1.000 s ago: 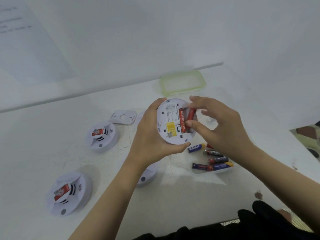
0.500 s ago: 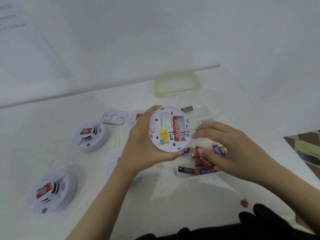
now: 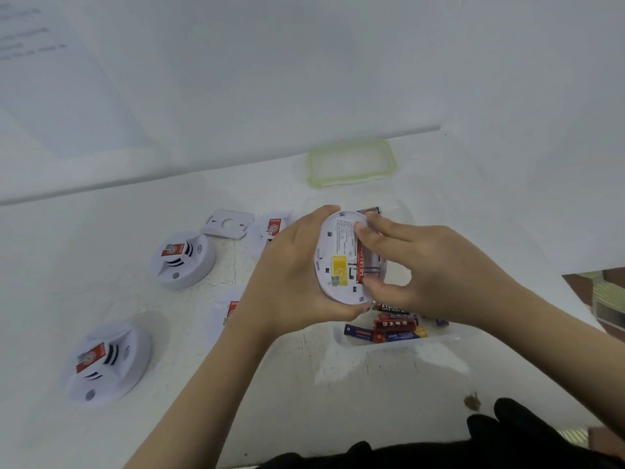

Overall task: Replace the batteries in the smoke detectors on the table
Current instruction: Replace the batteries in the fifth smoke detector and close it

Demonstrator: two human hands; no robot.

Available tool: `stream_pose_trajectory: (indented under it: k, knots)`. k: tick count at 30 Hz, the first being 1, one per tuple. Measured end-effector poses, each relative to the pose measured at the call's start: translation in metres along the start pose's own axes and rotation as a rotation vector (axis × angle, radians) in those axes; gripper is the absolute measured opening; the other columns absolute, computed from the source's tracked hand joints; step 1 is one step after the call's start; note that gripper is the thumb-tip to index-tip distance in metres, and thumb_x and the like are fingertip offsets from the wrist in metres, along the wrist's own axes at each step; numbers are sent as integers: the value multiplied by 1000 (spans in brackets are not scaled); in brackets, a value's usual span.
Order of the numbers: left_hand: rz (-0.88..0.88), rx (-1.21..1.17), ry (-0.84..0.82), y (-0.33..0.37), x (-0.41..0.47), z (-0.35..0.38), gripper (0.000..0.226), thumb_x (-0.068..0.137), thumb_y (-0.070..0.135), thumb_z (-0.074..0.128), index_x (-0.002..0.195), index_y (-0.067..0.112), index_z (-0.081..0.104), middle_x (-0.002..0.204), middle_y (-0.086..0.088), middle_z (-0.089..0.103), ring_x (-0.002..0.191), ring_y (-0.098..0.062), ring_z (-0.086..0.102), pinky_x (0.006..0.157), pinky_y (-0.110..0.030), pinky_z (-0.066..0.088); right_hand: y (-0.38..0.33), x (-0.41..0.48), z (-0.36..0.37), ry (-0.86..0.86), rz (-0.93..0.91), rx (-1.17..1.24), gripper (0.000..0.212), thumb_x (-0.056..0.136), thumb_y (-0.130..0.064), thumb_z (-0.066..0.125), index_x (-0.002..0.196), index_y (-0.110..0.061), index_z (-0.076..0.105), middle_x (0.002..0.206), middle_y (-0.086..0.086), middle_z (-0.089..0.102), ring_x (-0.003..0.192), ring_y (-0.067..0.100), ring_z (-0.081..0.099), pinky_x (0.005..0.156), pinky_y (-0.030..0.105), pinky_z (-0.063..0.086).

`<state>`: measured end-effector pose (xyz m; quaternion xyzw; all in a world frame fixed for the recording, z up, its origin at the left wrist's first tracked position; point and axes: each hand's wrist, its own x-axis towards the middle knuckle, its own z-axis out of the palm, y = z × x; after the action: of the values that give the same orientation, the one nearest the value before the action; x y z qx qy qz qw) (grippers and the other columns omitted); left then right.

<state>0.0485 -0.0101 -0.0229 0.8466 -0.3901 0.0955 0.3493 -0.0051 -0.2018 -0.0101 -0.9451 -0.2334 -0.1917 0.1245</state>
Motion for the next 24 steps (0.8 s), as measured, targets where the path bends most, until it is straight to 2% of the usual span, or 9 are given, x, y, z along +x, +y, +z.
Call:
stream_pose_trajectory:
  k: [4, 6, 9, 12, 14, 16, 19, 21, 24]
  knots:
    - [18, 4, 37, 3, 2, 2, 91, 57, 54, 74, 132, 13, 45, 118, 12, 52, 107, 6, 45, 94, -2, 34, 2, 2, 6, 13, -37, -18, 52, 71, -29, 61, 110, 5, 67, 110, 28, 65, 53, 30, 64, 50, 28, 51]
    - [28, -13, 54, 5, 4, 1, 86, 57, 50, 74, 130, 15, 45, 114, 14, 54, 103, 3, 49, 91, -3, 37, 2, 4, 6, 4, -44, -15, 52, 73, -29, 55, 110, 6, 66, 110, 29, 65, 54, 32, 64, 50, 29, 52]
    - [36, -39, 71, 7, 5, 0, 80, 56, 48, 74, 125, 21, 43, 107, 15, 57, 96, -2, 54, 85, -6, 42, 4, 4, 6, -6, -57, 18, 52, 75, -29, 49, 111, 4, 66, 113, 29, 63, 57, 31, 65, 54, 29, 53]
    - [36, -40, 83, 8, 5, -2, 79, 56, 51, 74, 123, 25, 42, 105, 16, 56, 94, -5, 56, 83, -12, 45, 6, 1, 7, -20, -58, 62, 51, 75, -27, 49, 114, 3, 65, 121, 28, 60, 63, 33, 67, 56, 35, 57]
    - [39, -44, 81, 7, 5, -1, 77, 56, 51, 74, 122, 27, 43, 104, 14, 56, 93, -6, 56, 81, -12, 45, 8, -2, 9, -37, -48, 97, 52, 78, -28, 48, 119, 1, 62, 129, 26, 55, 73, 35, 69, 61, 40, 58]
    - [29, -40, 89, 6, 4, 0, 78, 56, 52, 74, 122, 26, 43, 105, 15, 57, 94, -4, 56, 82, -10, 45, 11, -6, 12, -55, -12, 185, 56, 82, -35, 45, 128, -4, 56, 141, 20, 45, 97, 34, 66, 72, 43, 57]
    - [9, -36, 75, 2, 3, 0, 82, 56, 54, 75, 125, 25, 42, 108, 18, 54, 97, -1, 55, 84, -6, 43, 14, -10, 14, -79, 77, 329, 63, 85, -50, 44, 135, -13, 50, 151, 7, 31, 126, 23, 51, 87, 44, 54]
    - [-2, -33, 57, 0, 2, -1, 83, 55, 56, 75, 125, 26, 41, 109, 20, 52, 98, 4, 53, 85, -4, 41, 15, -9, 15, -80, 86, 344, 63, 85, -53, 44, 134, -14, 52, 151, 6, 32, 129, 21, 48, 89, 44, 53]
    - [-29, -56, 47, -1, 2, -3, 85, 52, 57, 74, 126, 30, 41, 105, 25, 54, 98, 10, 52, 84, -5, 42, 16, -10, 15, -27, 46, 353, 51, 89, -41, 48, 126, -9, 59, 146, 8, 40, 125, 17, 51, 91, 36, 53]
